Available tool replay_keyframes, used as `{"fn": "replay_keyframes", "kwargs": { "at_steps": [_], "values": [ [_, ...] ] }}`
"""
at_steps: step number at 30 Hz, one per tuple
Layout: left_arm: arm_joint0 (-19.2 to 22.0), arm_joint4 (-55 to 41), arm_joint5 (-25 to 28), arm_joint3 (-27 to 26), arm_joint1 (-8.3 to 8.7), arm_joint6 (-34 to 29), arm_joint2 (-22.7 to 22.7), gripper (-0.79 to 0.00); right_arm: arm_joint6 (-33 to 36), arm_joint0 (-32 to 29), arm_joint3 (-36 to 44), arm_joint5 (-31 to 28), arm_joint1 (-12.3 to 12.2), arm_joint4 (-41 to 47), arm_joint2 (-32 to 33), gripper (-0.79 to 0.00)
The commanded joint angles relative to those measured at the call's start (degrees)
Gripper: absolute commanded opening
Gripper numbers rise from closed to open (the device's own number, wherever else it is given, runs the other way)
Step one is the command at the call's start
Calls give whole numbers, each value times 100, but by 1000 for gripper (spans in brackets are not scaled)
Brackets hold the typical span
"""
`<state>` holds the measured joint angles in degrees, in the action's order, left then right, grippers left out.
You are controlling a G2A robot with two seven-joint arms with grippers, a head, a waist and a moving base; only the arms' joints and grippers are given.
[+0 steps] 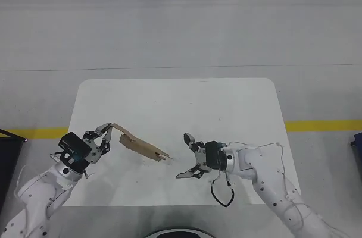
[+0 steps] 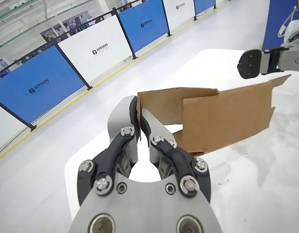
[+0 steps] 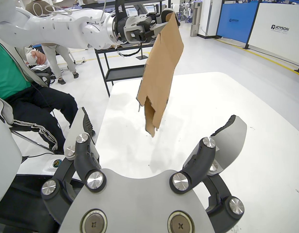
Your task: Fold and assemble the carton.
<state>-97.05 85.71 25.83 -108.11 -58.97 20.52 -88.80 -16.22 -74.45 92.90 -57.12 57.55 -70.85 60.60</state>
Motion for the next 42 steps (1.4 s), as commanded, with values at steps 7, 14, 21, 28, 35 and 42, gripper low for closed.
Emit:
{"fn": "replay_keyframes", "kwargs": {
  "at_steps": [7, 14, 21, 28, 35, 42],
  "values": [
    [75, -148, -65, -386, -25, -897, 153, -785, 324, 128, 87, 291, 80, 138, -255, 0],
    [-69, -156, -252, -926, -49, -1493, 277, -785, 681, 430, -92, 242, 192, 415, -615, 0],
    [-90, -313, -229, -1000, -64, -1688, 316, -785, 687, 480, -150, 162, 223, 463, -675, -68],
    [-154, -468, -99, -1006, -69, -1682, 315, -785, 542, 568, -310, 195, 257, 519, -657, -379],
    [-234, -659, 131, -934, -59, -1571, 200, -785, 372, 656, -504, -73, 287, 592, -685, -785],
    [-260, -913, 328, -876, -53, -1423, 63, -3, 297, 824, -606, -88, 242, 937, -1038, -785]
  ]
}}
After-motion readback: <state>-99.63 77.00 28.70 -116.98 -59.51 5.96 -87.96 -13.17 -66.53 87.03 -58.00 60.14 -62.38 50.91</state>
